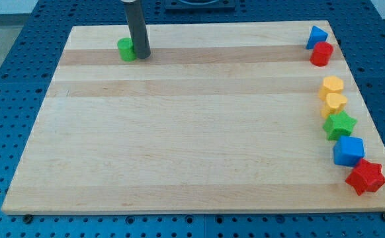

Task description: Place the green circle horizontally to blue triangle

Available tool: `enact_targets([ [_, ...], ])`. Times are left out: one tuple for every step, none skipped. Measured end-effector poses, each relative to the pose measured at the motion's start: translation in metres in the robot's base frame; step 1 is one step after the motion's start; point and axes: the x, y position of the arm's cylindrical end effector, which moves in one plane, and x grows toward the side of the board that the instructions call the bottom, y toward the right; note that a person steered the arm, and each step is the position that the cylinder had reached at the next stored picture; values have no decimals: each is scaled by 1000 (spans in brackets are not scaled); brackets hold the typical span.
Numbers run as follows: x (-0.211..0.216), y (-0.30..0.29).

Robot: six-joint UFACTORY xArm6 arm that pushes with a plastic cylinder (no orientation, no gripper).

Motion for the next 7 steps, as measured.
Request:
enact_targets([
  [0,-7],
  [0,-18],
  [1,-22],
  [2,-24],
  [2,-27],
  [2,-30],
  [2,-39],
])
